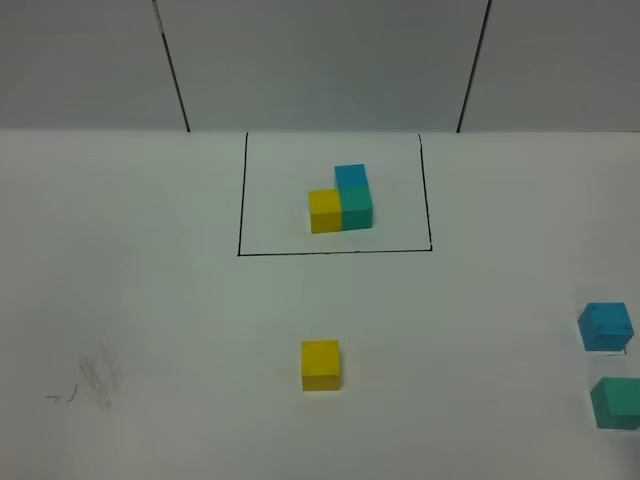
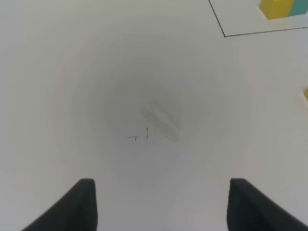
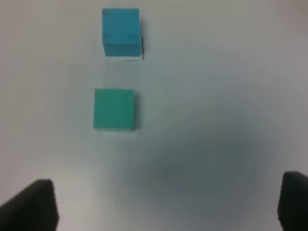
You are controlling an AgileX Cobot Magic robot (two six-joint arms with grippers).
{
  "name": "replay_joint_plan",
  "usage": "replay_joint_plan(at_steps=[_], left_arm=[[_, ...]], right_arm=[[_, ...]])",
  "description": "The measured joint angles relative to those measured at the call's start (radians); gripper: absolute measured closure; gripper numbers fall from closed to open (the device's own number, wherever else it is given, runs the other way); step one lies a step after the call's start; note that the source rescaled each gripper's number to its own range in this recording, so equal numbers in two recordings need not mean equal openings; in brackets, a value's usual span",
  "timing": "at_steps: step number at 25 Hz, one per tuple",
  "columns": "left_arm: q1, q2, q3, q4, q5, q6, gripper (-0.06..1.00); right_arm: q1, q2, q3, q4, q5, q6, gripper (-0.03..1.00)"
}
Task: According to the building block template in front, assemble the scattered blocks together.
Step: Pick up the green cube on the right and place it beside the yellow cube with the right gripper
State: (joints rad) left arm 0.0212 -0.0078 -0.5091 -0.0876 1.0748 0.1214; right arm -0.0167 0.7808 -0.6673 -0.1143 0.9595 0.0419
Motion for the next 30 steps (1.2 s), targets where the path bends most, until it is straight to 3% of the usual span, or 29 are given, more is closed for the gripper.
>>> replay_joint_plan(at_steps=[13,30], left_arm=[[0.0,0.0,0.0,0.0,0.0,0.004,0.65],[0.0,0.0,0.0,0.0,0.0,0.004,0.65]], right_arm=[[0.0,0.399,0.0,-0.002,-0.173,0.058,0.0],[0.05,0.674,0.033,0.058,-0.406,0.099,0.04]])
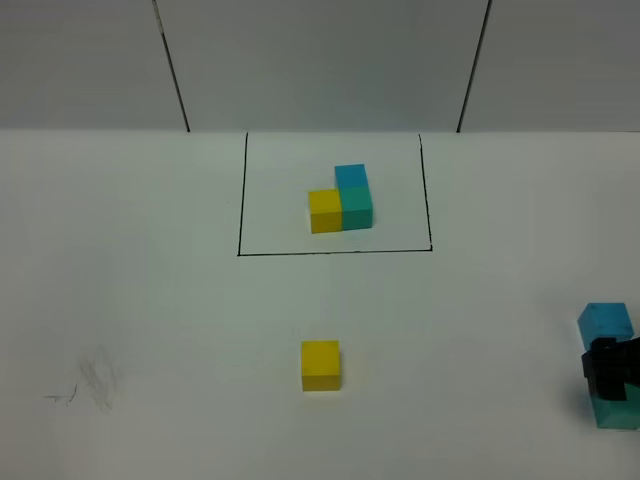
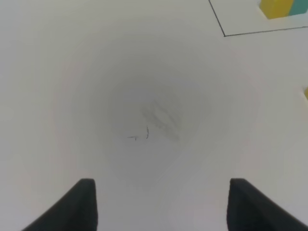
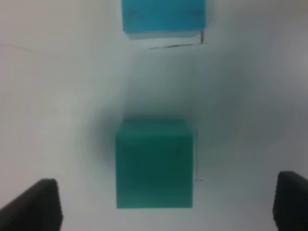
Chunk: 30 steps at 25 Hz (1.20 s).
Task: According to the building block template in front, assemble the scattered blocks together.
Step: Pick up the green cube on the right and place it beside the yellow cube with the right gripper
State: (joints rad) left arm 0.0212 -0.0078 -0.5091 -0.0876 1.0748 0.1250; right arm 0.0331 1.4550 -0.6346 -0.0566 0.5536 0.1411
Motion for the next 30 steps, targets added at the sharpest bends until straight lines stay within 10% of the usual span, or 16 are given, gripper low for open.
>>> replay_joint_plan(at_steps=[19,24,27,30], left_arm=[[0.0,0.0,0.0,0.0,0.0,-0.001,0.65],[0.0,0.0,0.0,0.0,0.0,-0.001,0.65],[0.0,0.0,0.0,0.0,0.0,-0.001,0.65],[0.0,0.0,0.0,0.0,0.0,-0.001,0.65]], right_arm=[[0.001,0.177,0.003,0.012,-0.101,0.0,0.11],[0.001,0.184,0.003,0.015,-0.113,0.0,0.39],[0.001,0.185,0.003,0.018,-0.116,0.0,0.74],[0.001,0.185,0.003,0.018,-0.118,0.0,0.74]])
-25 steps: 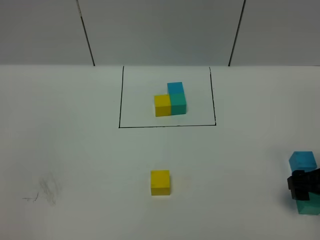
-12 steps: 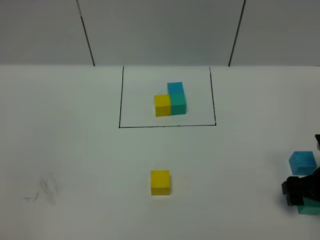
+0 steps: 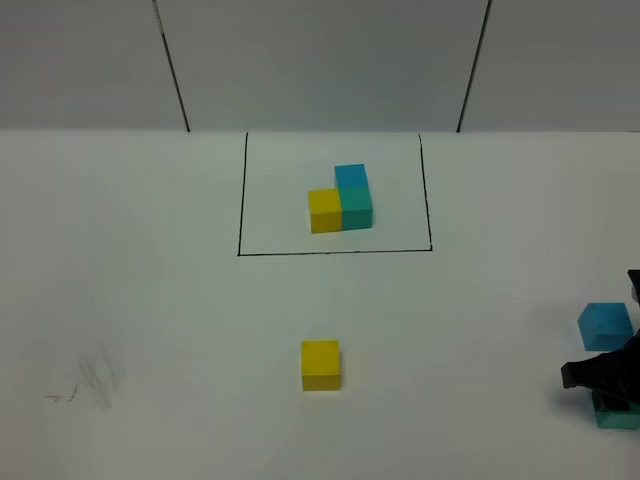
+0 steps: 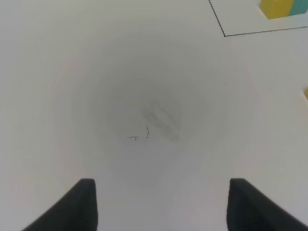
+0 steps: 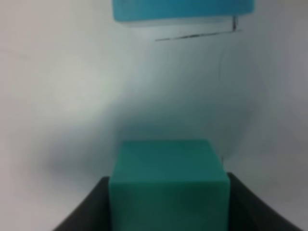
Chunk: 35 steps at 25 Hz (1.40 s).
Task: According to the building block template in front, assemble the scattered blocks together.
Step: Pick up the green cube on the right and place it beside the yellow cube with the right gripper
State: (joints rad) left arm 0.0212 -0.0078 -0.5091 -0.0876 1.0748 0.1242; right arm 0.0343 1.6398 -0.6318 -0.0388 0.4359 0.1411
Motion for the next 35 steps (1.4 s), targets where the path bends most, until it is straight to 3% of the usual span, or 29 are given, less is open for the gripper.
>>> replay_joint_plan(at_steps=[7,12,17,22,35], left_arm=[[0.0,0.0,0.0,0.0,0.0,0.0,0.65],[0.0,0.0,0.0,0.0,0.0,0.0,0.65],[0.0,0.0,0.0,0.0,0.0,0.0,0.65],[0.0,0.0,0.0,0.0,0.0,0.0,0.65],[0.0,0.0,0.0,0.0,0.0,-0.001,0.65]], right_arm=[[0.004,-0.019,0.0,0.019,0.059,-0.013,0.74],[0.067,-0.128,-0.007,0.039,0.138,-0.091,0.74],[0.132,-0.172,-0.07,0.087,0.222,-0.322,0.74],[0.208,-0.155,-0.141,0.117,0.245,-0.567,0.74],[0.391,0.096,-0.389,0.121,0.293,-0.964,0.74]])
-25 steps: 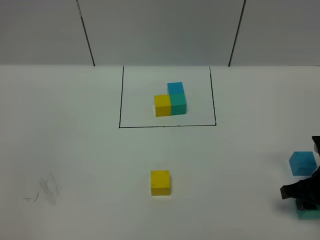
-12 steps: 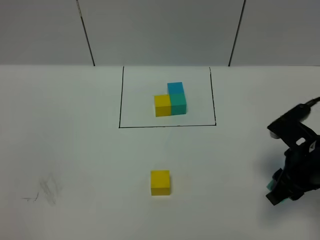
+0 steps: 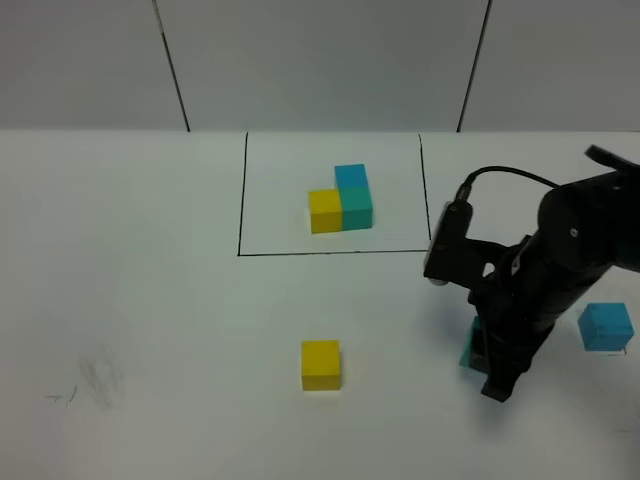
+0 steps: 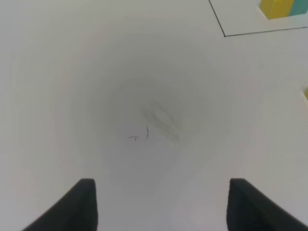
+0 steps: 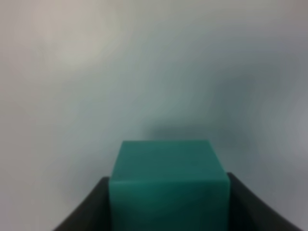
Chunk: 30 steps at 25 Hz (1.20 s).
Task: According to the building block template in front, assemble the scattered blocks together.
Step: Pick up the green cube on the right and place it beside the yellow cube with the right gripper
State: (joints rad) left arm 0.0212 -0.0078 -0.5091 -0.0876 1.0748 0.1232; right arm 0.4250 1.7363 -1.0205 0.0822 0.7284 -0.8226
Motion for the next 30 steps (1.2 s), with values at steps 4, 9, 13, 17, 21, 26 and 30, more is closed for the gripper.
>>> replay_joint_plan(at_steps=[4,9,13,17,21,26,30], left_arm=[[0.0,0.0,0.0,0.0,0.0,-0.001,0.65],[0.0,0.0,0.0,0.0,0.0,-0.001,0.65],[0.0,0.0,0.0,0.0,0.0,-0.001,0.65],[0.0,0.0,0.0,0.0,0.0,-0.001,0.65],[0.0,0.0,0.0,0.0,0.0,-0.001,0.65],[0.0,0.0,0.0,0.0,0.0,-0.001,0.65],[0.0,0.0,0.0,0.0,0.0,-0.001,0.65]], right_arm=[[0.048,0.077,-0.091,-0.001,0.042,-0.077,0.74],[0.106,0.169,-0.216,-0.015,0.101,-0.114,0.74],[0.143,0.221,-0.29,-0.018,0.134,-0.137,0.74],[0.174,0.239,-0.306,-0.018,0.144,-0.151,0.74],[0.202,0.24,-0.306,-0.017,0.126,-0.156,0.74],[0.216,0.249,-0.306,-0.015,0.088,-0.156,0.74],[0.221,0.25,-0.306,-0.007,0.068,-0.156,0.74]])
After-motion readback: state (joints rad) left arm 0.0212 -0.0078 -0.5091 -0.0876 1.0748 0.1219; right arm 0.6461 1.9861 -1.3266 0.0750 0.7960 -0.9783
